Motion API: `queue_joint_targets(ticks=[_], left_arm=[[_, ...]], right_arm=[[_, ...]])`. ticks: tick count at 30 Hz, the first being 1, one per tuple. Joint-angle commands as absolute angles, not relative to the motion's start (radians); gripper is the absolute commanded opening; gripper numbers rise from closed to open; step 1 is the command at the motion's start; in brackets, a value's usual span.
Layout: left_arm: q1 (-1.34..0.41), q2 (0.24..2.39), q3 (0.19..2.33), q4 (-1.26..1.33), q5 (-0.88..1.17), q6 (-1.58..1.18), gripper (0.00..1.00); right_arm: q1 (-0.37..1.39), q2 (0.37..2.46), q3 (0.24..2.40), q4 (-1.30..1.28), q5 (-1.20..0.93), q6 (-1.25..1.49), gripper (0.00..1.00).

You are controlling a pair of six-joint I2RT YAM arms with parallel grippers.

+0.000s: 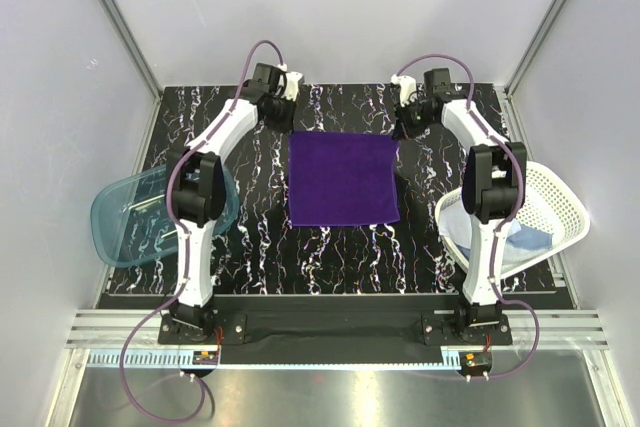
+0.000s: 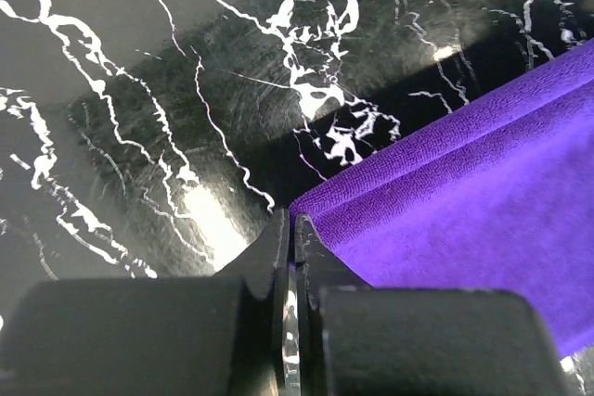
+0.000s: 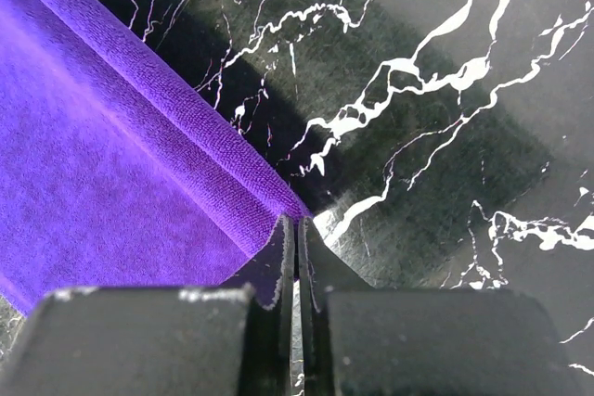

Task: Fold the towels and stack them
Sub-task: Fold the towel

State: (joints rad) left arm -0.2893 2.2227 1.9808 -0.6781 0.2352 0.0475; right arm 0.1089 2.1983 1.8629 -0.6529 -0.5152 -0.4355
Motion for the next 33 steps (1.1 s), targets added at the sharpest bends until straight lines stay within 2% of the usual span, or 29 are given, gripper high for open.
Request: queue_joint_targets(ticks=[1, 33], left_arm=[[-0.282, 2.152, 1.934, -0.649, 0.207, 0.064, 0.00], [-0.371, 1.779, 1.416, -0.660, 0.216, -0.038, 0.00]], right_arm=[[0.100, 2.125, 1.809, -0.568, -0.468, -0.426, 0.00], [0.198, 1.707, 1.286, -0.460, -0.282, -0.158, 0.00]])
